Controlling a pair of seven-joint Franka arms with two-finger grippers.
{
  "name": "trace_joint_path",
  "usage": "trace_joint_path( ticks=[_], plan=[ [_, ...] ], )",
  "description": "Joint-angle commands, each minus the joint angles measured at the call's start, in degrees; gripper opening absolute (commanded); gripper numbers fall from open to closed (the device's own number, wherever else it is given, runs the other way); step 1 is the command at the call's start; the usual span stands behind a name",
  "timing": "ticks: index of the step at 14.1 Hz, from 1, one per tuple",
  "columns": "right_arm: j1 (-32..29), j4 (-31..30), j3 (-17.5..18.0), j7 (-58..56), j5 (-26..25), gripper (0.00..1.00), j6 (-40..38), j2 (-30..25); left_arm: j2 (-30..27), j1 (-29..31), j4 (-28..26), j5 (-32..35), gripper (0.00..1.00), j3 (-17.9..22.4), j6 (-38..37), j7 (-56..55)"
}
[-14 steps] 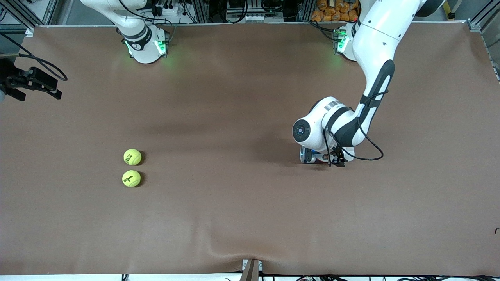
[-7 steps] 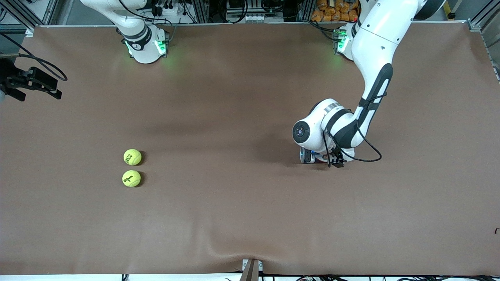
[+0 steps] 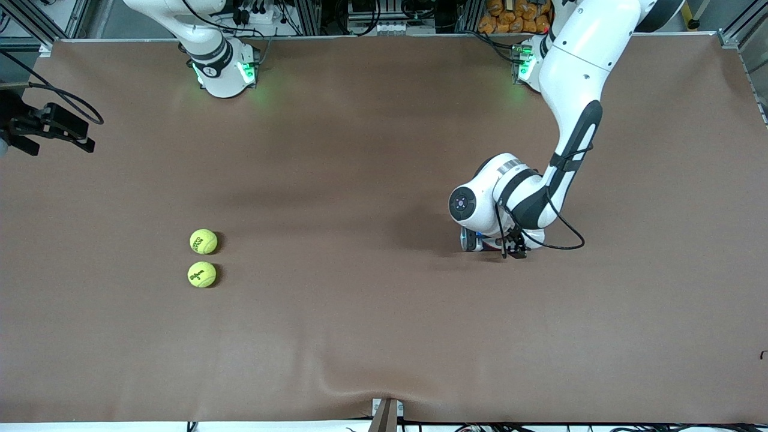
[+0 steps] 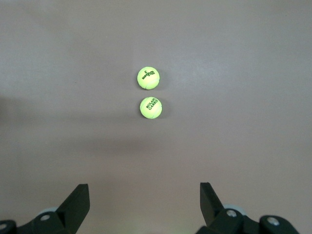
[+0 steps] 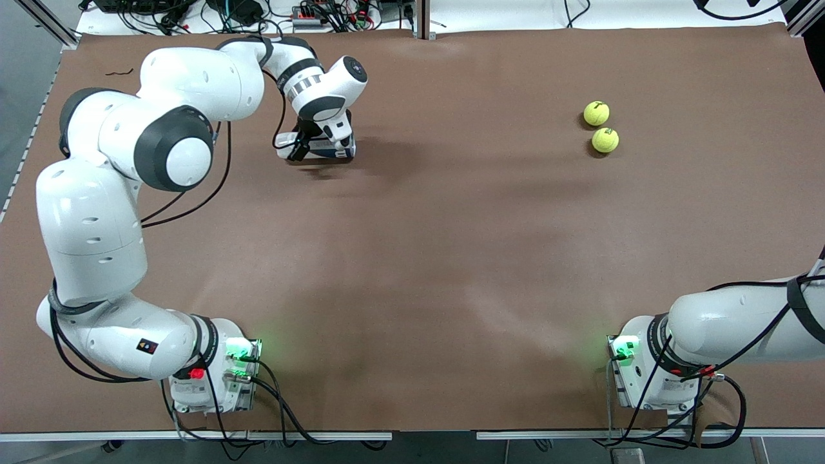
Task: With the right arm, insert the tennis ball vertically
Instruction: 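Tilt the tube upright with the left gripper, open end up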
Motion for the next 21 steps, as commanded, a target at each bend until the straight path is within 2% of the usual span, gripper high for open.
trace_joint_path(
  ticks=[1, 6, 9, 12, 18, 21],
  plan=[
    [-0.56, -0.63, 0.36, -0.71, 0.69, 1.00, 0.14, -0.80, 0.13, 0.30, -0.08, 0.94, 1.00, -0.19, 0.79, -0.85],
    [-0.65, -0.63, 0.36, -0.71, 0.69, 1.00, 0.13, -0.80, 0.13, 0.22, -0.08, 1.03, 1.00, -0.19, 0.79, -0.85],
    [-0.65, -0.63, 0.36, -0.71, 0.69, 1.00, 0.05, -0.80, 0.22, 0.22, -0.08, 1.03, 0.94, -0.10, 0.79, -0.76],
    [-0.65, -0.63, 0.28, -0.71, 0.69, 1.00, 0.05, -0.80, 0.22, 0.13, -0.08, 1.03, 0.92, -0.10, 0.79, -0.76],
    [-0.74, -0.63, 0.36, -0.71, 0.69, 1.00, 0.05, -0.80, 0.22, -0.05, -0.08, 0.94, 0.77, -0.10, 0.79, -0.85],
    [-0.65, -0.63, 0.36, -0.71, 0.69, 1.00, 0.05, -0.80, 0.22, -0.14, -0.08, 0.94, 0.75, -0.10, 0.79, -0.85]
  ],
)
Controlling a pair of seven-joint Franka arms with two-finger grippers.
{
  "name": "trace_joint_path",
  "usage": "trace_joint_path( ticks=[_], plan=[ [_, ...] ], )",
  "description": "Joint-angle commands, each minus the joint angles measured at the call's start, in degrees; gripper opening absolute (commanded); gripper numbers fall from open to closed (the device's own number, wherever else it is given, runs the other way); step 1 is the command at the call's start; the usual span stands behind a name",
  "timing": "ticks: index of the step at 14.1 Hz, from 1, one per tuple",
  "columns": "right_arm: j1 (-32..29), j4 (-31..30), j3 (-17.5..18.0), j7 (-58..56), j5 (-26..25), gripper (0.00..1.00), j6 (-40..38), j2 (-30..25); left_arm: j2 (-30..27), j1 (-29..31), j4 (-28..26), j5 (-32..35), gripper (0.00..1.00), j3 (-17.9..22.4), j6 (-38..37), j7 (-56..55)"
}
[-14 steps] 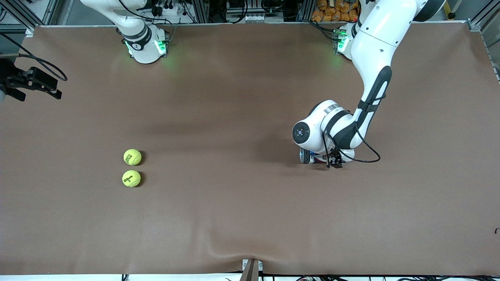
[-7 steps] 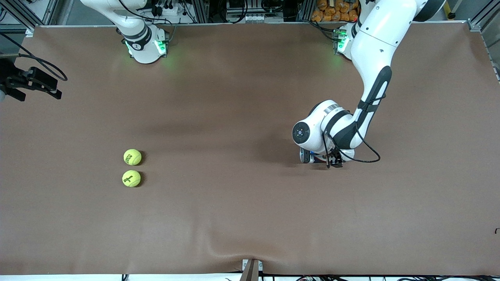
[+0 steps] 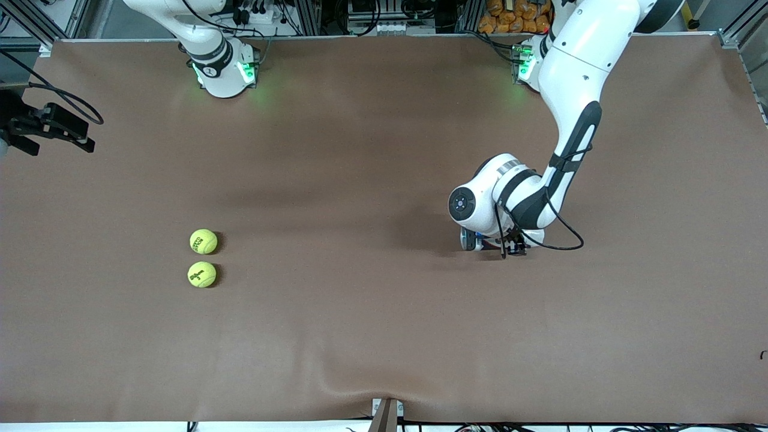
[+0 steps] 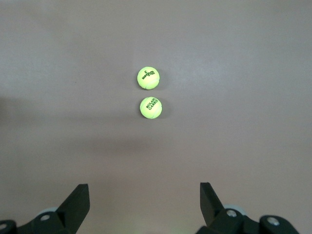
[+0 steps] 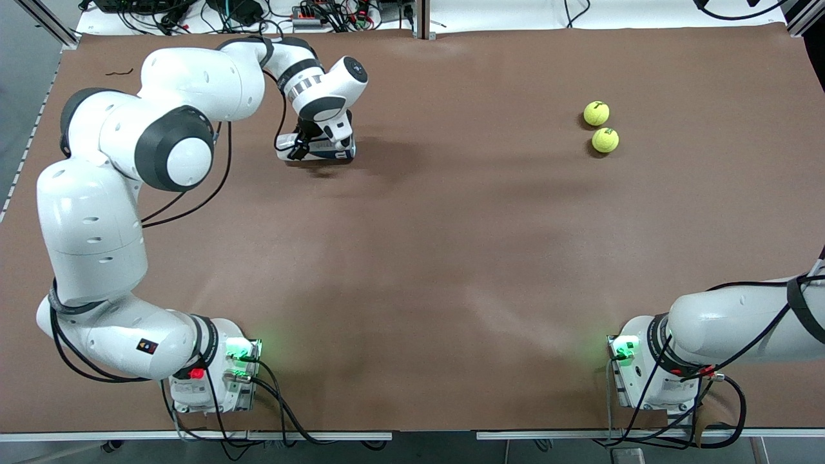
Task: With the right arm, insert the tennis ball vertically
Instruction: 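Tilt the tube upright with the left gripper, open end up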
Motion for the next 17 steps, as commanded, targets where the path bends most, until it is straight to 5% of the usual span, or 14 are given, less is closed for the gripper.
trace_joint_path(
  ticks=[1, 17],
  plan=[
    [-0.65, -0.63, 0.36, -0.71, 0.69, 1.00, 0.05, -0.80, 0.13, -0.25, -0.21, 0.94, 0.75, -0.06, 0.66, -0.84],
    [-0.65, -0.63, 0.36, -0.71, 0.69, 1.00, -0.04, -0.80, -1.27, -1.30, 2.49, -0.63, 0.72, -1.28, -1.18, -1.54]
  ],
)
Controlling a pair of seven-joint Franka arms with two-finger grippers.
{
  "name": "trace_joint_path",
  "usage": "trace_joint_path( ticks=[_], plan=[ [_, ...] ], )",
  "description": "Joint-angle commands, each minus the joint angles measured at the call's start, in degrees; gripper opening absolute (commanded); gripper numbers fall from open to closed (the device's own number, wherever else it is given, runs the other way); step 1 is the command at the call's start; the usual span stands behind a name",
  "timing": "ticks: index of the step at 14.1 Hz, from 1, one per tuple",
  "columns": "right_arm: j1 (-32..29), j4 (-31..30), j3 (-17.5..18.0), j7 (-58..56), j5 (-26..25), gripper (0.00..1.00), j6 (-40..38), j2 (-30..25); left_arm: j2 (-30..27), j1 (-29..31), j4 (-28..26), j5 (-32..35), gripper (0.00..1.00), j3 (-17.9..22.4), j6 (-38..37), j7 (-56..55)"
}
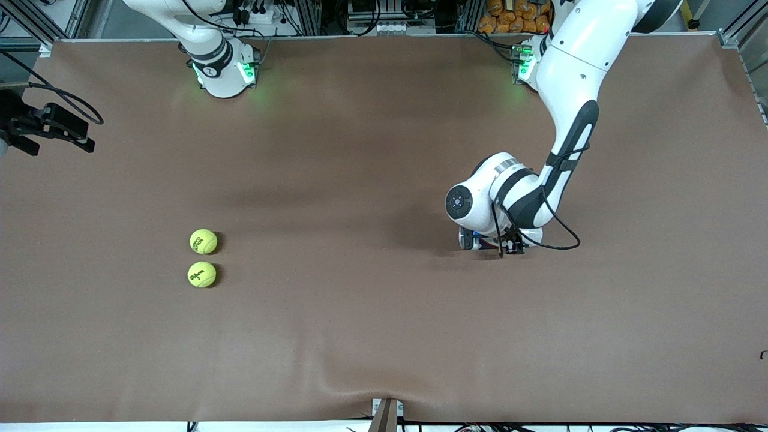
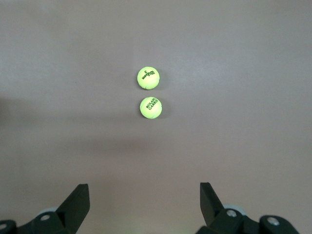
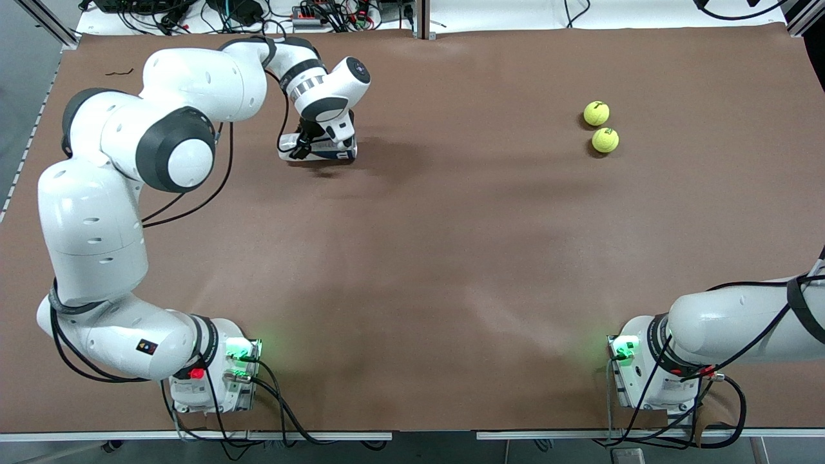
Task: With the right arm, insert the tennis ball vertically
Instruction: 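Tilt the tube upright with the left gripper, open end up, then carry the upright tube toward the tennis balls with the left gripper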
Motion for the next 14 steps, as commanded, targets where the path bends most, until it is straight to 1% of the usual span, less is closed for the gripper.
trace_joint_path(
  ticks=[1, 4, 6, 7, 9, 11, 14],
  plan=[
    [-0.74, -0.63, 0.37, -0.71, 0.69, 1.00, -0.03, -0.80, -1.15, -0.51, 3.58, -2.86, 0.72, -2.27, -0.98, -0.75],
    [-0.74, -0.63, 0.37, -0.71, 0.69, 1.00, -0.03, -0.80, -0.54, -2.78, 9.56, -10.60, 0.72, -4.56, 0.33, -5.91],
    [-0.74, -0.63, 0.37, -0.71, 0.69, 1.00, -0.03, -0.80, -0.36, -5.68, 13.08, -16.56, 0.73, -4.83, 2.96, -11.44],
    [-0.74, -0.63, 0.37, -0.71, 0.69, 1.00, -0.12, -0.80, -0.36, -7.00, 13.96, -19.03, 0.73, -4.83, 5.41, -13.82],
    [-0.74, -0.63, 0.37, -0.71, 0.69, 1.00, -0.21, -0.80, -0.45, -9.02, 14.24, -22.39, 0.73, -4.91, 12.43, -21.45],
    [-0.82, -0.63, 0.37, -0.71, 0.69, 1.00, -0.12, -0.80, -0.10, -10.61, 14.15, -22.66, 0.73, -4.92, 20.69, -29.01],
    [-0.74, -0.54, 0.28, -0.79, 0.60, 1.00, 0.14, -0.63, 2.18, -11.93, 14.06, -22.75, 0.73, -4.83, 33.52, -36.41]
  ],
)
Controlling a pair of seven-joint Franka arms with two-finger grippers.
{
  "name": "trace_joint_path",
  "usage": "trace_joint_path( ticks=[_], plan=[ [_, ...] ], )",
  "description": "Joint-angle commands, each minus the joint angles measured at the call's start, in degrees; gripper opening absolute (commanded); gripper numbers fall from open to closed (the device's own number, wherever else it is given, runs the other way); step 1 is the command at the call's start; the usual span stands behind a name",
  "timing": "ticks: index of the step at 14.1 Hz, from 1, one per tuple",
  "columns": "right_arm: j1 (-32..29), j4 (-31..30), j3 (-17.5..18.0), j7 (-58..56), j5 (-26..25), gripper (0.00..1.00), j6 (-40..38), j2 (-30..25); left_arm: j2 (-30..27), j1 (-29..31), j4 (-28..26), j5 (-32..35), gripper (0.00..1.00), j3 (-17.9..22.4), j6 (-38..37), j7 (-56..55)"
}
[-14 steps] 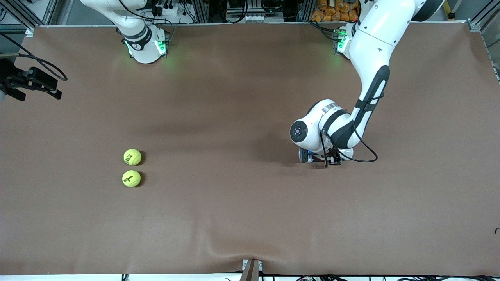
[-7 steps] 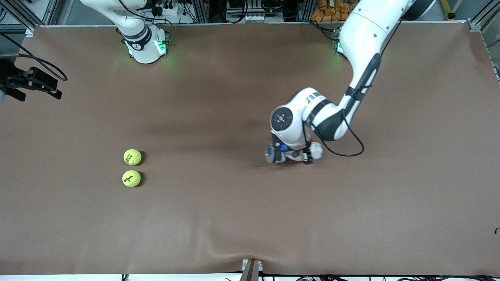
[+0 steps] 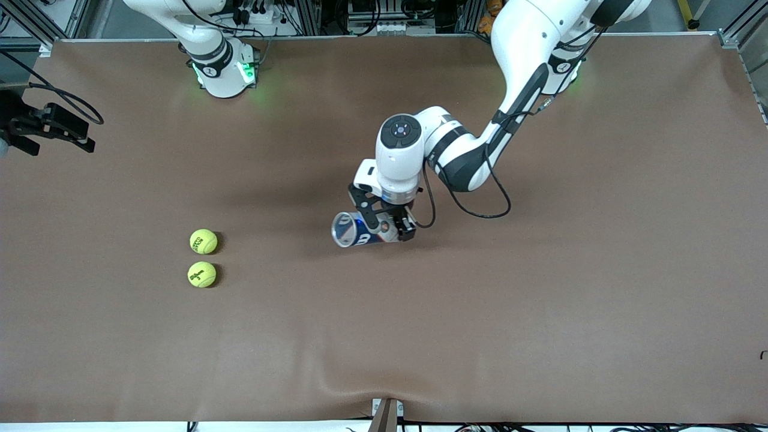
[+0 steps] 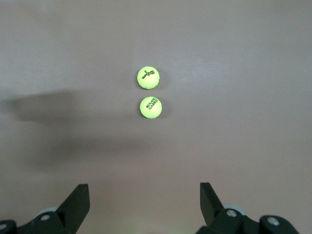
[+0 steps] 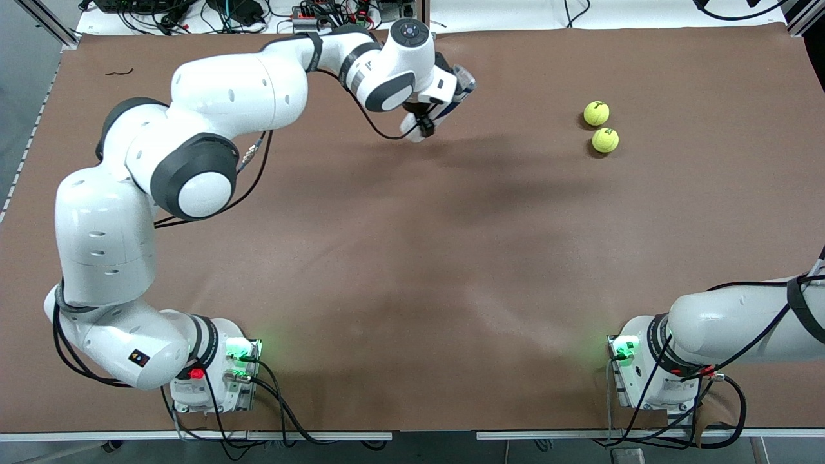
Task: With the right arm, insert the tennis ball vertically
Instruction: 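Carry the upright tube toward the tennis balls with the left gripper, then reach the right gripper down and grasp the Wilson 3 tennis ball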
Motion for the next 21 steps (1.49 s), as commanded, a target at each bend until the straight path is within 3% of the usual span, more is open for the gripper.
trace_joint_path(
  ticks=[1, 7, 10, 16, 21],
  plan=[
    [-0.74, -0.40, 0.29, -0.88, 0.08, 1.00, 0.68, -0.19, 2.20, -0.74, 0.42, -1.18, 0.73, 0.41, 10.81, -5.54],
    [-0.91, 2.24, 0.29, -0.88, -2.30, 1.00, 1.82, 4.20, 3.70, -1.35, -0.45, -3.03, 0.73, 0.41, 25.78, -6.43],
    [-1.44, 2.15, 0.29, -0.79, -1.78, 1.00, 7.26, 7.27, 5.72, -1.36, -1.94, -2.94, 0.72, 0.49, 33.67, -6.43],
    [-0.04, 1.80, 0.38, -0.18, 0.07, 1.00, 17.54, 15.09, 13.44, -0.92, -7.66, -2.94, 0.73, 0.58, 58.64, -6.26],
    [0.31, 1.54, 0.38, -0.44, -0.80, 1.00, 24.14, 23.44, 14.86, -1.27, -8.89, -2.76, 0.74, 0.84, 60.51, -6.00]
  ],
)
